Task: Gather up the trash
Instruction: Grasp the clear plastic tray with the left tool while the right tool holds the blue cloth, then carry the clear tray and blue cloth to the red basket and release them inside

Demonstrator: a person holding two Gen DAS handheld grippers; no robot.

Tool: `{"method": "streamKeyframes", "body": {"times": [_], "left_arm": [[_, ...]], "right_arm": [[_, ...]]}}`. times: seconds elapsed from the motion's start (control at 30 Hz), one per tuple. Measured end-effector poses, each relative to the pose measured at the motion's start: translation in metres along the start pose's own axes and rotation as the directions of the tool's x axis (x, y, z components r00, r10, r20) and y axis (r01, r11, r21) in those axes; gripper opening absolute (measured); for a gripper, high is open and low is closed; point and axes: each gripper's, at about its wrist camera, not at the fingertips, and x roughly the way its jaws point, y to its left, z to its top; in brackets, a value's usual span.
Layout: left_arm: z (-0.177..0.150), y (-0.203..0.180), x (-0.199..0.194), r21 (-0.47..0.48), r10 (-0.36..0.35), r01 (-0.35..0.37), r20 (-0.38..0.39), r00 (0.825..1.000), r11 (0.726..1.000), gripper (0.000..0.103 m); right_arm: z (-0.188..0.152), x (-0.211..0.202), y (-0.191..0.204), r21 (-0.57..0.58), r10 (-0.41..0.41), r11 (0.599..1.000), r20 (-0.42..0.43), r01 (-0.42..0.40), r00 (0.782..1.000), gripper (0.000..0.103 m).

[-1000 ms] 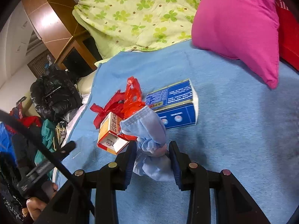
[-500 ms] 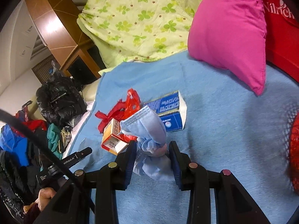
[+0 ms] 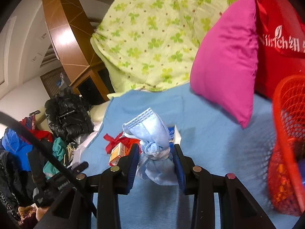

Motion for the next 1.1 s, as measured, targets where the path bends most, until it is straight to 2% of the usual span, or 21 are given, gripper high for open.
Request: {"method": "streamKeyframes", "body": {"times": [0.17,0.3,0.5,0.77,1.1], "left_arm": [[0.007,-0.049,-0.016,0.071,-0.030,0.031,-0.003,1.000,0.997,0.055],[0.021,-0.099,-0.036,0.177,-0.038,0.030,0.038,0.999,0.984,0.055],[0.030,-0.150,-0.059,0.258,-0.070,0.052,0.058,0.996,0.965,0.055],[0.033,-0.197,-0.076,0.335,-0.111,0.079,0.076,0.991,0.939,0.055],[0.036,-0.234,-0.089,0.391,-0.144,0.096,0.095,0.985,0.915,0.055]], "right_arm": [[0.005,-0.027,-0.006,-0.020,-0.011,1.000,0.063,0.013,0.998,0.038],[0.010,-0.048,-0.016,-0.015,-0.011,1.000,0.111,0.013,0.994,0.038],[0.017,-0.083,-0.038,0.016,-0.030,0.999,0.182,0.028,0.983,0.038],[0.023,-0.111,-0.063,0.068,-0.060,0.997,0.239,0.045,0.969,0.038],[0.026,-0.134,-0.086,0.130,-0.085,0.990,0.283,0.050,0.955,0.038]]}}
